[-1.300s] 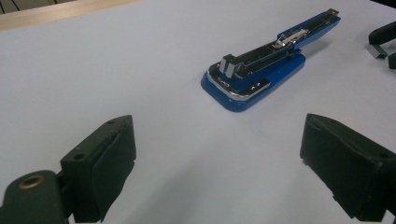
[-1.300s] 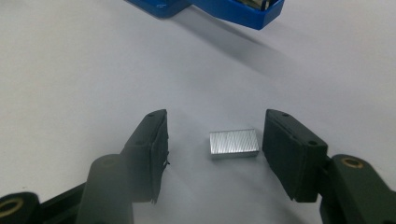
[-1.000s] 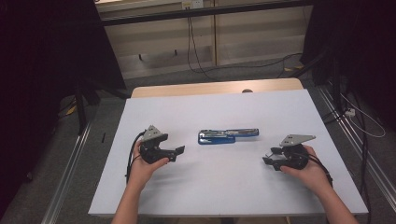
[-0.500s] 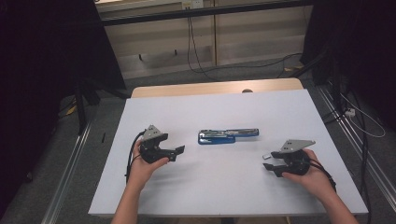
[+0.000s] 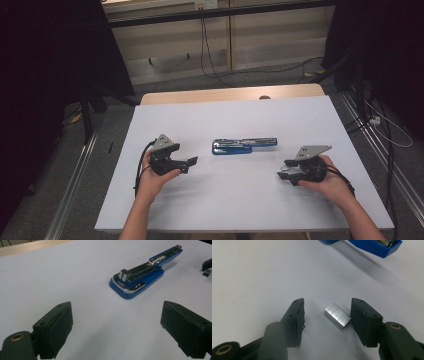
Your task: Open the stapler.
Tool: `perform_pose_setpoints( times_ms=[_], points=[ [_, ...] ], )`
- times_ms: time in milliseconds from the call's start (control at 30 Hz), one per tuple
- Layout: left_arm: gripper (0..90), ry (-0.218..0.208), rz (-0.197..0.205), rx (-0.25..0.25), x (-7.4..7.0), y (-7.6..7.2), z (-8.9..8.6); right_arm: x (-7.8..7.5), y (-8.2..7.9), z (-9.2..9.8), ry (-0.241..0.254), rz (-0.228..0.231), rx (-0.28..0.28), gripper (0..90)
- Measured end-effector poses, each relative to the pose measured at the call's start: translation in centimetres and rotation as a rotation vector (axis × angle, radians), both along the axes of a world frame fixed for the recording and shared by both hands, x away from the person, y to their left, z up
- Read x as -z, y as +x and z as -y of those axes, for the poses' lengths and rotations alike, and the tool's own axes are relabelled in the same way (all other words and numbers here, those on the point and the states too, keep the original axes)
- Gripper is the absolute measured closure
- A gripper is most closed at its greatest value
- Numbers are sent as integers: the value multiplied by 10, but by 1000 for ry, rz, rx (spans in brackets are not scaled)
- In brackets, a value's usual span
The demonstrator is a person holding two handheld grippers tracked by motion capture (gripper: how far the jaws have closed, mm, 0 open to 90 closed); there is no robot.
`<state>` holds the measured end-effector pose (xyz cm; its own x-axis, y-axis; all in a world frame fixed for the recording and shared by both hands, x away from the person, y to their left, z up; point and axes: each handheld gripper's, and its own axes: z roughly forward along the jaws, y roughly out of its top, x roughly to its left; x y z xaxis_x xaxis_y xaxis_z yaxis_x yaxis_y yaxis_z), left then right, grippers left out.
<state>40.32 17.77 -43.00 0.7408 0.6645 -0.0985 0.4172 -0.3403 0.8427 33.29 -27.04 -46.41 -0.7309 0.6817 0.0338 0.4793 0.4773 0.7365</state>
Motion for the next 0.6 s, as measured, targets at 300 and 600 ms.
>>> perform_pose_setpoints(
  times_ms=[300,600],
  points=[
    [111,-5,5,-2,-1,1,0,-2,-10,2,-1,-14,-17,626],
    [113,-17,10,-9,-3,1,-4,-1,-7,1,26,-34,71,742]
  ],
)
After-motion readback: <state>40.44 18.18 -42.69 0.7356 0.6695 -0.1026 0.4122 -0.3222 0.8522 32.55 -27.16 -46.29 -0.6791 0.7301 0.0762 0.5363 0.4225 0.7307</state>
